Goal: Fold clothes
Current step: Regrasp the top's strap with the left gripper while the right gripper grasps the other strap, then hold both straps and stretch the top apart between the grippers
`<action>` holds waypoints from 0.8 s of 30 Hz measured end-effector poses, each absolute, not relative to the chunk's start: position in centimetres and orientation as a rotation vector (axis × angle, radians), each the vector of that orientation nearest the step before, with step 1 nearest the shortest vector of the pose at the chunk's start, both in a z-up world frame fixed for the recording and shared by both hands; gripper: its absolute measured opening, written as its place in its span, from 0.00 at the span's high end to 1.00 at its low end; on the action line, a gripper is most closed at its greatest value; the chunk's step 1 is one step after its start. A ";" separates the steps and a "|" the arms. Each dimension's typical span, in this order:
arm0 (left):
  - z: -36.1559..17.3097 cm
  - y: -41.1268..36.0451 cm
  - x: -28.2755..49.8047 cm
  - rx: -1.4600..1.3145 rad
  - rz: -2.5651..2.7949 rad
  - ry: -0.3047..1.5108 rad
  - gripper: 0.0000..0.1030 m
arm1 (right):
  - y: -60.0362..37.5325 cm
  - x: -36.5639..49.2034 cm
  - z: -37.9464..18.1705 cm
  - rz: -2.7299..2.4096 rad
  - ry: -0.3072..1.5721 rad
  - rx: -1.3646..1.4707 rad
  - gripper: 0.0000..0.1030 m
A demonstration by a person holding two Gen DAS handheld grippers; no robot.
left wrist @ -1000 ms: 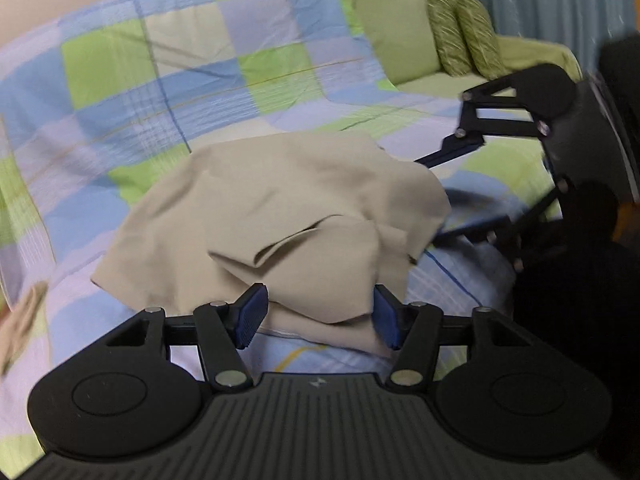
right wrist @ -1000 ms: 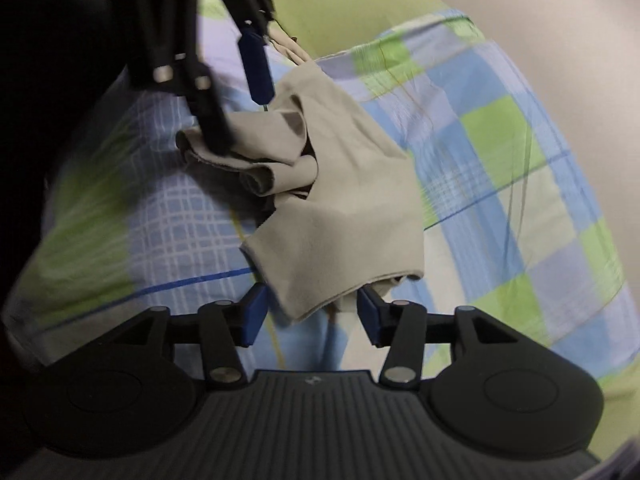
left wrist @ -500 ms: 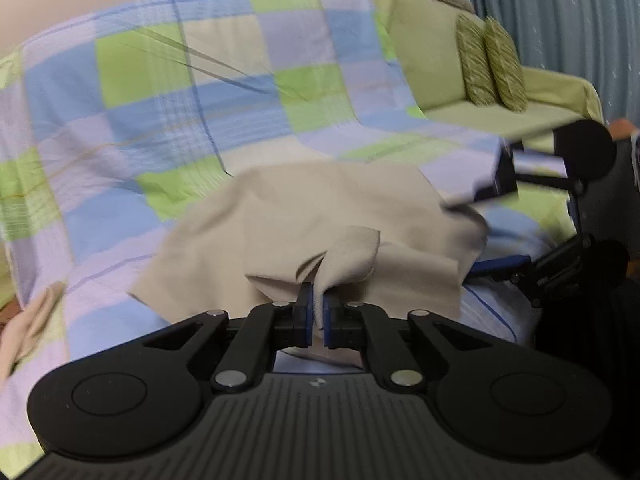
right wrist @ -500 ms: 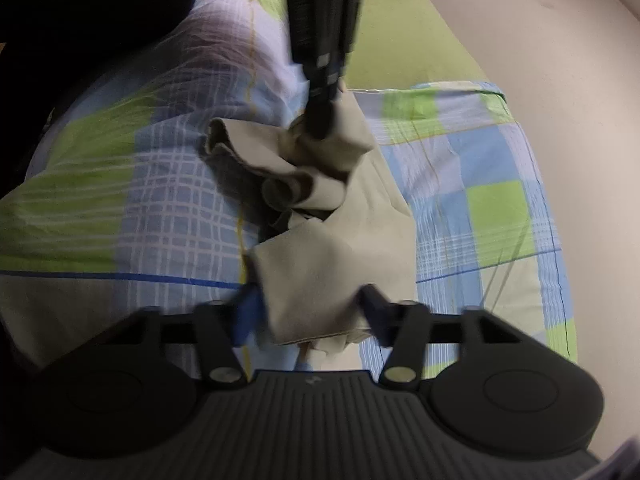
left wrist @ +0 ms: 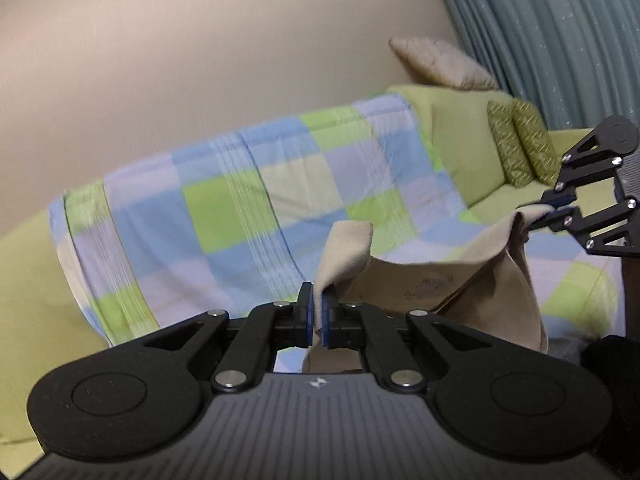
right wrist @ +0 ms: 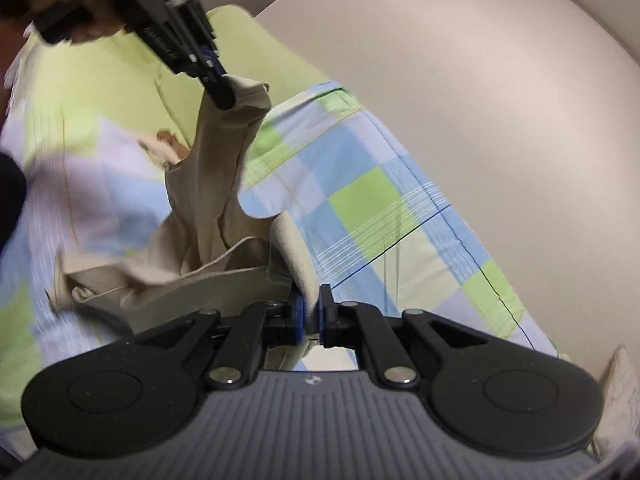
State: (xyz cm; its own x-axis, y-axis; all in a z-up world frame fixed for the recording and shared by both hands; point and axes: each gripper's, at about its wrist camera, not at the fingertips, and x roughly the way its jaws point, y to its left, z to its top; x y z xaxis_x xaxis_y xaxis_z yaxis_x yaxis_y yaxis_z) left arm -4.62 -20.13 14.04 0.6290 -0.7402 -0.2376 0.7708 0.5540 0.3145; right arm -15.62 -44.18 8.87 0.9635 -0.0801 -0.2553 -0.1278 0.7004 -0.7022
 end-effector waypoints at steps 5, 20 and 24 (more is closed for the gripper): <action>13.3 -19.7 -6.0 0.389 -0.909 0.110 0.99 | -44.2 -16.7 7.8 0.047 0.366 -0.744 0.96; 13.7 -19.2 -4.8 0.394 -0.911 0.091 0.99 | -46.5 -19.6 10.5 0.084 0.355 -0.386 0.97; 17.3 -17.3 -6.7 0.365 -0.889 -0.014 0.99 | -46.7 -21.9 14.3 0.048 0.229 -0.340 0.98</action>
